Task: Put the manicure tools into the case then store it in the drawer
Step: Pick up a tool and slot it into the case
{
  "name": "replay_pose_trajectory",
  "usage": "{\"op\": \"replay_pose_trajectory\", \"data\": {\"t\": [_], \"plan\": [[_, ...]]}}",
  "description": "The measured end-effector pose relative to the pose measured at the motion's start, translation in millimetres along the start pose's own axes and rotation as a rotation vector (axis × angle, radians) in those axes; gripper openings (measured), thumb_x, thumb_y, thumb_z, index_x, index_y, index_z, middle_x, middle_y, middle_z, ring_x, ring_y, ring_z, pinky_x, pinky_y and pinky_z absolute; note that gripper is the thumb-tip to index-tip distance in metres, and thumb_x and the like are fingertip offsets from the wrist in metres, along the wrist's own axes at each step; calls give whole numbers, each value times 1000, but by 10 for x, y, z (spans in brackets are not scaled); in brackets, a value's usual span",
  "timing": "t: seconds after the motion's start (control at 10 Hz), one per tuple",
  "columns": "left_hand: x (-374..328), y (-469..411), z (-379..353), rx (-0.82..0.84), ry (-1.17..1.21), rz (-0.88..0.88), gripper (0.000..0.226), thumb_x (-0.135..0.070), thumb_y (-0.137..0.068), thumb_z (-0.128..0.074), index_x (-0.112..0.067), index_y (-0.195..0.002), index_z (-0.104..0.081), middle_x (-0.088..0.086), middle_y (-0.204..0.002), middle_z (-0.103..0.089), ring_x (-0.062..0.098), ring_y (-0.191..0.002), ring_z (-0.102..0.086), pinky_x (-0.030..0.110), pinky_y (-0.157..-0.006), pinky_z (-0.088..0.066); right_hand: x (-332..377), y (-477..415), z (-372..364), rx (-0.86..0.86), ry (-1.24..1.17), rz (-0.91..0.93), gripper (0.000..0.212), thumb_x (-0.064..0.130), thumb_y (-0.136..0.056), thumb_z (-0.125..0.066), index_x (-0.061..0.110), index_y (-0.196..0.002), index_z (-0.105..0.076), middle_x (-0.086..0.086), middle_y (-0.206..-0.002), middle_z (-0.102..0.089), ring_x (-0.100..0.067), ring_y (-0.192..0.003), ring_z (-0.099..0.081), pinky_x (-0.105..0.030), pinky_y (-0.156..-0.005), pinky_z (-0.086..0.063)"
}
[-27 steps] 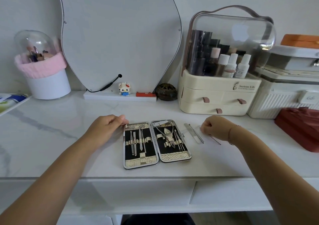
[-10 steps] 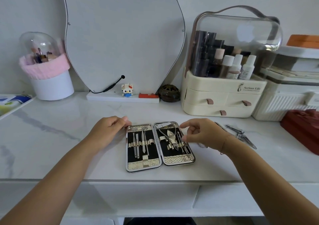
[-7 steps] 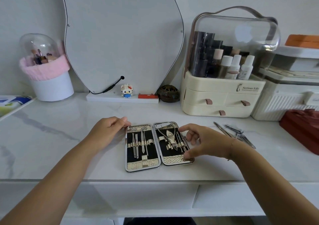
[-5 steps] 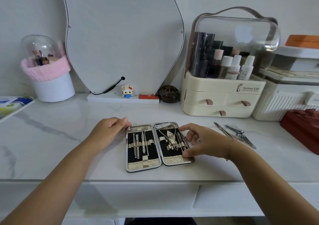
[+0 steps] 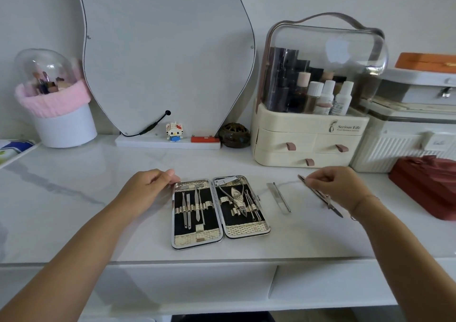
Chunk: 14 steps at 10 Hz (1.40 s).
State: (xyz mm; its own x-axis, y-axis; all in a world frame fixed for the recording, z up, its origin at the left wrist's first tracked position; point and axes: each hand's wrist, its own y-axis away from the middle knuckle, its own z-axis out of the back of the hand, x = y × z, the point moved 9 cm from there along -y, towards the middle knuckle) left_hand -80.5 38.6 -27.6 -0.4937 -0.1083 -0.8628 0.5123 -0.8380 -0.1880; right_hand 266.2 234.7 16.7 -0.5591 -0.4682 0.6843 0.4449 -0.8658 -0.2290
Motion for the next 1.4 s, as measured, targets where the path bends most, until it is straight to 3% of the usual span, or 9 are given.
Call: {"op": "replay_pose_trajectory", "data": {"t": [0.2,0.3,0.4,0.6,0.7,0.8,1.0,1.1,1.4], "plan": [[-15,4,3,-3,4,-1,30,-38,-94,-48,-24,-92,-74,-13,-95,-72,-2,-96,-61,13,-80,-38,-160,19,11,13,76,-66,14,19,-77,-74,22,-65,-67,-6,-77,-72,-23,-73,-65,-21,-59,-45],[-13,12,-1,-3,8,0,30,-39,-94,-48,-24,-91,-75,-13,-94,-72,-3,-95,-61,12,-79,-37,-51,50,-129,61,92,-49,11,22,-77,-73,14,-71,-70,2,-61,-63,-14,-55,-56,-19,-53,-43],[-11,15,-2,-4,9,4,30,-39,-94,-49,-25,-91,-75,-13,-94,-72,-3,-95,-61,13,-79,-37,119,76,-335,97,132,14,16,30,-75,-74,15,-70,-70,8,-59,-57,-5,-54,-48,-17,-54,-37],[-4,10,1,1,-3,-1,30,-39,-94,-48,-27,-89,-75,-21,-89,-72,-11,-90,-61,10,-77,-37,225,-26,-516,106,221,-36,19,30,-76,-73,12,-76,-68,9,-59,-53,-10,-60,-50,-20,-51,-35],[12,-8,2,0,7,0,30,-39,-94,-49,-27,-88,-75,-22,-88,-72,-11,-88,-62,12,-78,-38,184,-116,-543,153,288,-106,22,22,-80,-67,10,-62,-66,2,-56,-56,-16,-59,-52,-20,-51,-38],[19,-14,0,-7,24,1,29,-39,-93,-49,-28,-86,-75,-20,-88,-73,-10,-88,-62,13,-79,-39,132,-205,-563,184,396,-177,40,24,-80,-63,14,-44,-47,4,-38,-45,-16,-47,-43,-24,-58,-42],[19,-7,-4,-4,26,5,29,-38,-94,-49,-24,-92,-74,-12,-94,-73,-3,-96,-62,14,-81,-39,214,-256,-667,298,589,-166,36,20,-85,-52,12,-54,-34,-3,-54,-38,-17,-49,-34,-24,-48,-29],[31,-1,-5,1,26,15,29,-38,-94,-49,-25,-93,-74,-14,-95,-72,-3,-96,-62,14,-81,-39,237,-258,-670,278,627,-157,35,17,-83,-52,12,-54,-33,-2,-54,-35,-16,-49,-32,-24,-47,-27],[15,1,-5,7,20,2,29,-38,-94,-49,-23,-94,-74,-13,-95,-72,-3,-97,-62,13,-81,-39,224,-341,-698,322,505,-97,39,10,-78,-53,14,-48,-28,-2,-50,-27,-18,-50,-26,-26,-52,-27]]}}
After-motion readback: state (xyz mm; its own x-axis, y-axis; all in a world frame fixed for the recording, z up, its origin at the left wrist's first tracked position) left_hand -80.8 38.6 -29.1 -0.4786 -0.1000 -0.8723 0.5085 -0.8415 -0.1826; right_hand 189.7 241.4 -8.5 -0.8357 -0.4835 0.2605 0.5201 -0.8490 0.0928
